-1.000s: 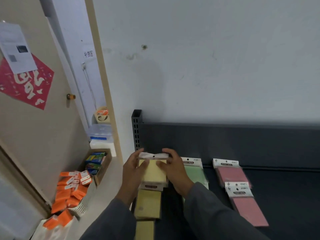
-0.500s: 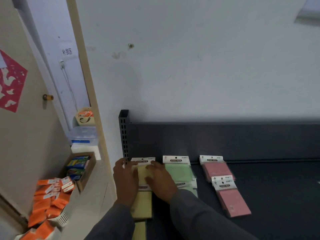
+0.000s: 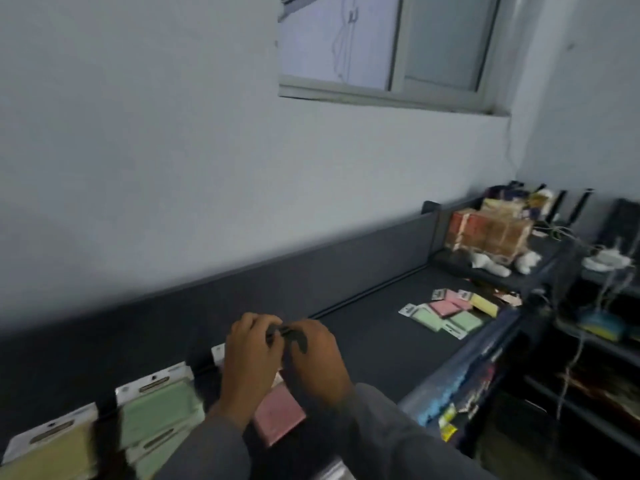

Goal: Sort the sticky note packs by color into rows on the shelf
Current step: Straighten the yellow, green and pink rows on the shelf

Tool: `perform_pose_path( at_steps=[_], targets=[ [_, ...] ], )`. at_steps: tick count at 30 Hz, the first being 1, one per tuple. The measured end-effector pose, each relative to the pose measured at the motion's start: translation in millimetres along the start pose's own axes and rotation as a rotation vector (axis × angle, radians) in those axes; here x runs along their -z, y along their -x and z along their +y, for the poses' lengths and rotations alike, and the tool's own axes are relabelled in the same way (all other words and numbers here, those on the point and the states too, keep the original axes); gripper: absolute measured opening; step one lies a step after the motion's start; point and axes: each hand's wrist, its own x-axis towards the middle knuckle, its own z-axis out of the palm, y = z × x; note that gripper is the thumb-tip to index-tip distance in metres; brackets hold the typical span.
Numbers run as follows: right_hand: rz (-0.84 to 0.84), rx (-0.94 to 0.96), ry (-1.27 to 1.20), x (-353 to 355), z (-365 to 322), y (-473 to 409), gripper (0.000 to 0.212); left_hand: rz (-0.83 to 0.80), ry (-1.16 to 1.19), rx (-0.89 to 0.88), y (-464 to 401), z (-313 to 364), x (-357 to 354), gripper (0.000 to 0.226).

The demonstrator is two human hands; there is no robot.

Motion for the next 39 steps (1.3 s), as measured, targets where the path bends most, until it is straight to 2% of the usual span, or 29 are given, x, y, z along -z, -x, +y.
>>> perform_pose_path(
  at_steps=[2,5,7,9,12,16,19,24,27,31,33,35,39],
  targets=[
    [0.027,-0.12,0.036,28.5,61.5,5.3,0.021,-0.073,0.028,-0.065,-6.3,40.6,-48.0,0.019],
    [0.046,-0.184,0.045,75.9,129.5,16.0,0.032,-0.148,0.06,-0.123,-11.9,94.4,-115.7,0.021],
    [0.032,-0.204,0.075,110.6,173.2,22.2,0.026,-0.204,0.085,-0.126,-13.1,130.8,-165.8,0.022],
    [0.018,-0.216,0.077,139.7,207.2,24.4,0.029,-0.277,0.078,-0.12,-12.9,159.6,-205.4,0.024],
    [0.021,-0.321,0.058,178.3,270.7,28.0,0.027,-0.377,0.053,-0.094,-10.6,196.2,-265.9,0.024],
    [0.033,-0.496,0.002,205.9,339.0,30.0,0.038,-0.45,0.087,-0.039,-13.3,218.7,-332.4,0.029],
    [-0.018,-0.517,0.01,212.3,374.8,23.7,0.04,-0.535,0.08,0.051,-18.7,219.5,-370.7,0.037],
    [-0.045,-0.508,0.055,208.6,425.9,-8.7,0.051,-0.566,-0.227,0.087,-43.3,206.2,-419.9,0.06],
    [-0.137,-0.443,0.13,200.6,451.0,-32.7,0.061,-0.578,-0.327,0.113,-65.1,203.0,-435.6,0.064],
    [-0.348,-0.395,0.242,201.4,476.5,-64.0,0.07,-0.66,-0.222,0.174,-103.7,189.9,-446.2,0.047],
    [-0.438,-0.355,0.27,204.8,487.1,-80.7,0.073,-0.687,-0.204,0.184,-118.5,184.1,-446.7,0.045],
    [-0.526,-0.307,0.26,203.0,496.2,-95.5,0.073,-0.686,-0.175,0.244,-128.5,176.9,-448.8,0.05],
    [-0.725,-0.342,0.181,208.5,504.9,-130.5,0.059,-0.545,-0.046,0.413,-146.5,175.3,-452.0,0.069]
  ],
)
